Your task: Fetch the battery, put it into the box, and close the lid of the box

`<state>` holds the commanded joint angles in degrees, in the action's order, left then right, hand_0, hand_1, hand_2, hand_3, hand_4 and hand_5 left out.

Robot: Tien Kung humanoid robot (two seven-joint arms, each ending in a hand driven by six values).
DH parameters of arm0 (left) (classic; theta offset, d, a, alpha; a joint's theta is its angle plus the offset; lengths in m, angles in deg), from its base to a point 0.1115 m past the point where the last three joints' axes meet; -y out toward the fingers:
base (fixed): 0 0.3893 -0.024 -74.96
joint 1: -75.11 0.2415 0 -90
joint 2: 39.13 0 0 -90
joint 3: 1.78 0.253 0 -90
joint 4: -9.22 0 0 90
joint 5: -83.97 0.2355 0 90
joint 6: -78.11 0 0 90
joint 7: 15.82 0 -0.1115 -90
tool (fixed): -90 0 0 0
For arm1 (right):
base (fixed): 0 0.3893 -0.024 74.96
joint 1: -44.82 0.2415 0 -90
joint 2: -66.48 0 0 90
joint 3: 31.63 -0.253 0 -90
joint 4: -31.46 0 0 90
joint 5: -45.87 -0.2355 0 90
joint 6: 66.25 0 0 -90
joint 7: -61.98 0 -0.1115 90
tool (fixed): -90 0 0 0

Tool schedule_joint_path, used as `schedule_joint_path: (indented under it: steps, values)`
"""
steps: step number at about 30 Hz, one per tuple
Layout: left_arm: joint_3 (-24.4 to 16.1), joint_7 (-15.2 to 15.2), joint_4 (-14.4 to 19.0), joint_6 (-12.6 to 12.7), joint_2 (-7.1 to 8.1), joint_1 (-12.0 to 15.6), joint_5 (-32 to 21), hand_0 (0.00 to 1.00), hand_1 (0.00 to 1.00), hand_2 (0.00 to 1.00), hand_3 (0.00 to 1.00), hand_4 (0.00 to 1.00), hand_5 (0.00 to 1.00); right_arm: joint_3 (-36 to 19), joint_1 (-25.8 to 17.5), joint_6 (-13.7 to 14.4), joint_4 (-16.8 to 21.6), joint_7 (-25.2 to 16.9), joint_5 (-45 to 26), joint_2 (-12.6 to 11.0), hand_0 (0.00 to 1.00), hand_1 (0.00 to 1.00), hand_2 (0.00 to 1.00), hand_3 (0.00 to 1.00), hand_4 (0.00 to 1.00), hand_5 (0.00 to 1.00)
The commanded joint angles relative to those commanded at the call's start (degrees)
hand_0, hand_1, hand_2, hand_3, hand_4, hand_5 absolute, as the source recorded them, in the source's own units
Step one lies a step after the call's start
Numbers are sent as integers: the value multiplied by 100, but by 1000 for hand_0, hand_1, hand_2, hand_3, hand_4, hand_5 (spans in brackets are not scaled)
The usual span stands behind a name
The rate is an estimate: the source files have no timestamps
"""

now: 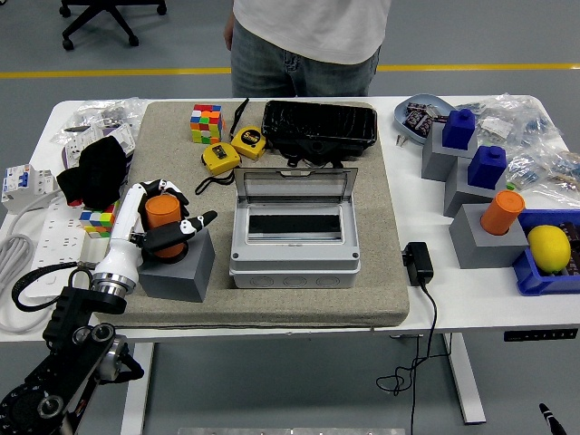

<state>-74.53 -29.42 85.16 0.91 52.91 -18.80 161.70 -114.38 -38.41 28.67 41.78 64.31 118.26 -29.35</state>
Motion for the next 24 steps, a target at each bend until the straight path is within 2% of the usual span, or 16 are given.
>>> schedule_joint_path:
  steps: [3, 4, 5, 8, 9, 10, 15, 16, 22, 24]
  values:
    - [17, -53, 32, 87, 6, -19, -160, 95, 155, 139, 134, 998, 2, 4, 0, -1, 0, -4, -6, 4, 873, 794, 743, 778, 998, 998]
    - [22, -62, 40, 106, 9, -24, -197, 72, 112, 111, 104, 998, 36, 4, 0, -1, 0, -5, -5, 5, 872, 794, 743, 777, 998, 998]
    - [36, -62, 74, 132, 19, -35, -231, 72, 112, 111, 104, 998, 36, 3, 0, -1, 0, -5, -5, 6, 872, 794, 743, 777, 998, 998]
    - [77, -14, 181, 224, 56, -68, -77, 72, 112, 111, 104, 998, 36, 7, 1, -2, 0, -5, -7, 6, 872, 794, 743, 777, 998, 998]
    - [101, 1, 217, 264, 71, -82, 8, 72, 112, 111, 104, 998, 36, 5, 2, -2, 0, -4, -6, 5, 872, 794, 743, 777, 998, 998]
    - [146, 28, 279, 296, 99, -105, 138, 49, 67, 73, 63, 998, 218, -3, 2, -1, 0, -2, 0, 6, 873, 794, 743, 778, 998, 998]
    - [261, 121, 429, 393, 170, -196, 687, 49, 67, 73, 63, 998, 218, -10, 6, -2, 0, -4, 5, 7, 873, 794, 743, 778, 998, 998]
    - [295, 131, 447, 404, 189, -216, 745, 34, 49, 60, 43, 991, 360, -12, 6, -2, 0, -3, 8, 7, 874, 794, 743, 778, 998, 998]
    - [715, 334, 553, 459, 417, -456, 1635, 30, 36, 54, 38, 976, 379, -28, 2, -1, 0, 11, 44, -2, 874, 794, 743, 777, 998, 998]
    - [861, 359, 571, 454, 463, -521, 1700, 30, 36, 54, 38, 976, 379, -29, 3, -2, 0, 10, 52, -5, 874, 794, 743, 777, 998, 998]
